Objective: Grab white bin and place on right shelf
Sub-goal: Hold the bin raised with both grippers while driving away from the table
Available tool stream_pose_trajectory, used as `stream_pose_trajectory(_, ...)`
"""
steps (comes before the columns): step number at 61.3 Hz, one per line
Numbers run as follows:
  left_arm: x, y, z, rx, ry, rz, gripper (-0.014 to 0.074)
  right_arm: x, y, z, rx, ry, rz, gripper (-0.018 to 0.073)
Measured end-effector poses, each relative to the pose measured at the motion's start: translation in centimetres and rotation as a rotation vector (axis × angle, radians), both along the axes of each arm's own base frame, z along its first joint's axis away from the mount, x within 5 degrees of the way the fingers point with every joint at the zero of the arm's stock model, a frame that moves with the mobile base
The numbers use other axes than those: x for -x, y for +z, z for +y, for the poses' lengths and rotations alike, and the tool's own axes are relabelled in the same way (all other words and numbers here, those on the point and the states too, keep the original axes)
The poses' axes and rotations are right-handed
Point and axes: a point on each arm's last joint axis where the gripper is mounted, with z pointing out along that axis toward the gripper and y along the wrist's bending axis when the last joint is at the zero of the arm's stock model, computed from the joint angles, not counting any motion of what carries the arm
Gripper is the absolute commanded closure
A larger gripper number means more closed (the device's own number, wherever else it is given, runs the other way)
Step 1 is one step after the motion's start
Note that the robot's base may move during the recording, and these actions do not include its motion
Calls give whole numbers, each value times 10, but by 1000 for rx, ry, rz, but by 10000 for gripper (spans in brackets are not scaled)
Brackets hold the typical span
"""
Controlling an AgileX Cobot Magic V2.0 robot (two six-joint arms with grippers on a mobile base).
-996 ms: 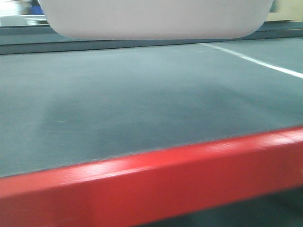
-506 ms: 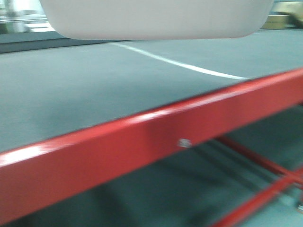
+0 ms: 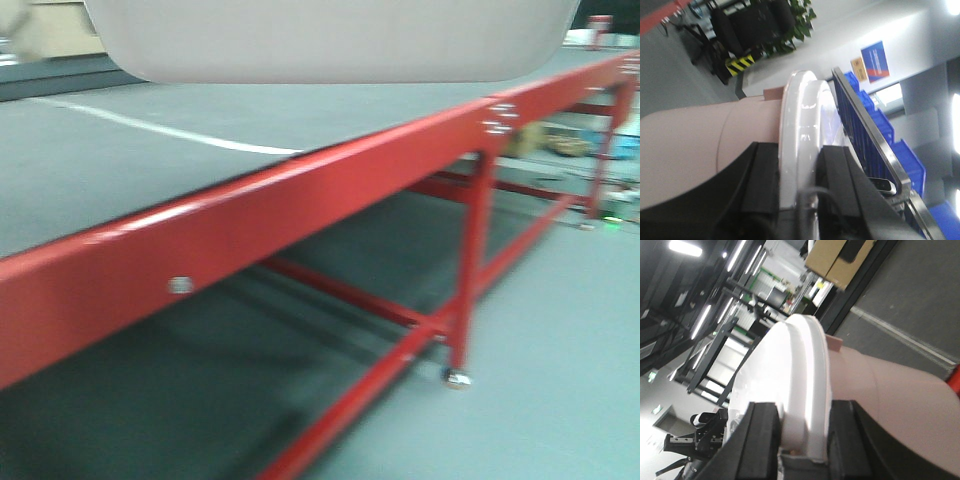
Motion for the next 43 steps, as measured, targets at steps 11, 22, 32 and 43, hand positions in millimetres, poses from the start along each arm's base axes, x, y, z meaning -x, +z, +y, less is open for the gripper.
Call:
stream_pose_trajectory(11,0,0,0,0,-1,0,722,0,0,0,0,-3,1,493)
stream_pose_trajectory(22,0,0,0,0,-1,0,722,0,0,0,0,-3,1,493)
stream_pose_trajectory(32,0,0,0,0,-1,1,722,0,0,0,0,-3,1,493)
stream_pose_trajectory(43,0,0,0,0,-1,1,722,0,0,0,0,-3,1,493)
